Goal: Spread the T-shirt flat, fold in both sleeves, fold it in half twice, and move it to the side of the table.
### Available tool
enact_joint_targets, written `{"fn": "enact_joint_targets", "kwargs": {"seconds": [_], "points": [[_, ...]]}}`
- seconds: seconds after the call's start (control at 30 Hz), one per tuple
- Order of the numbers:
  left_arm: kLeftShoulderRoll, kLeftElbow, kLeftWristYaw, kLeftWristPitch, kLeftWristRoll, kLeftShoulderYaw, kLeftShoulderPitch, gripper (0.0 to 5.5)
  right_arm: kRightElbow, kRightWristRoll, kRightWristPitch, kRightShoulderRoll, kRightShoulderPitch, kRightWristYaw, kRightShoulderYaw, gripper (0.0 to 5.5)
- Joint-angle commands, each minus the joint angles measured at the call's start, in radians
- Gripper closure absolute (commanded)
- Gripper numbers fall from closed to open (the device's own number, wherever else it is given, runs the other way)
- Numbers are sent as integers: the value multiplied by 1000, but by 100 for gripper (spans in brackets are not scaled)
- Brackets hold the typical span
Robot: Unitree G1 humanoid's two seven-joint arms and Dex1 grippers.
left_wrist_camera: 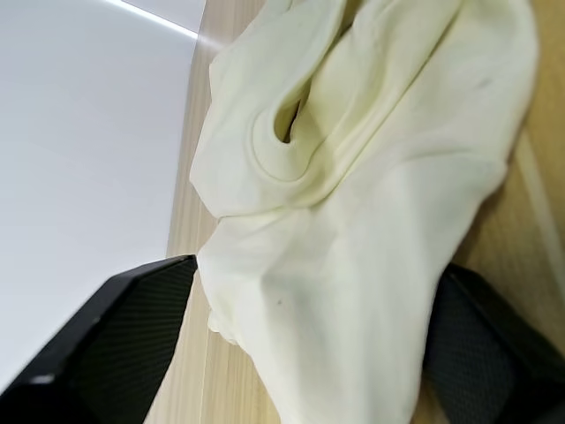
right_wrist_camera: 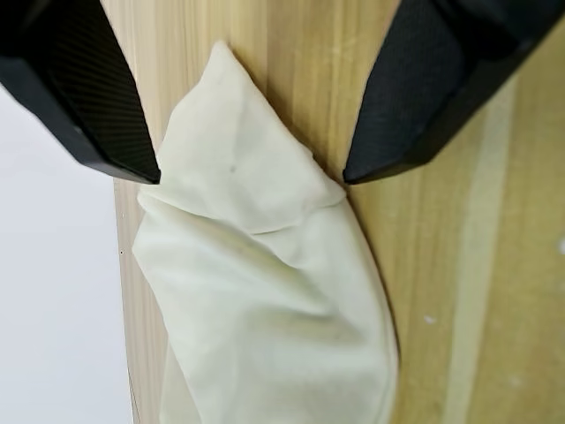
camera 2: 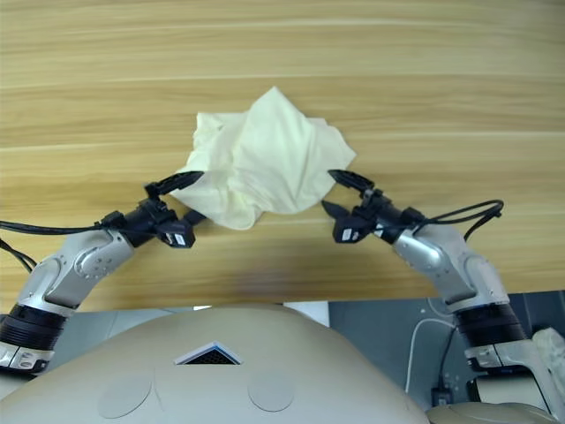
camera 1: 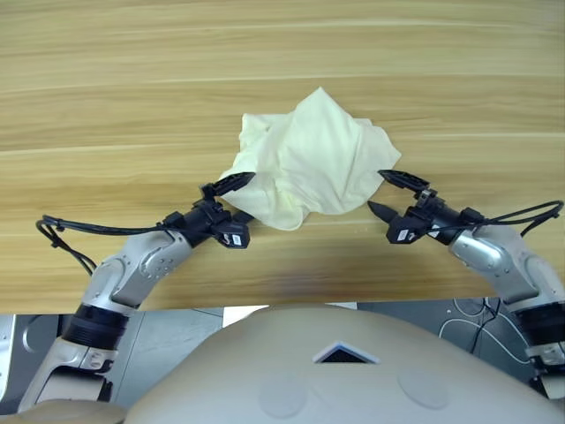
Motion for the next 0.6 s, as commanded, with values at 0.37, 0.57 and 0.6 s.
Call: {"fn": "enact_joint_targets", "kwargs": {"seconds": [0.37, 0.57, 0.6], "points": [[5, 66, -34, 41, 29, -70, 24, 135, 111, -45, 18, 45, -58, 12, 132, 164], [5, 64, -23, 37, 10, -65, 17, 135, 94, -22, 11, 31, -46, 15, 143, 164], [7, 63, -25, 35, 3, -64, 17, 141, 95, -19, 11, 32, -45, 14, 144, 179]]}}
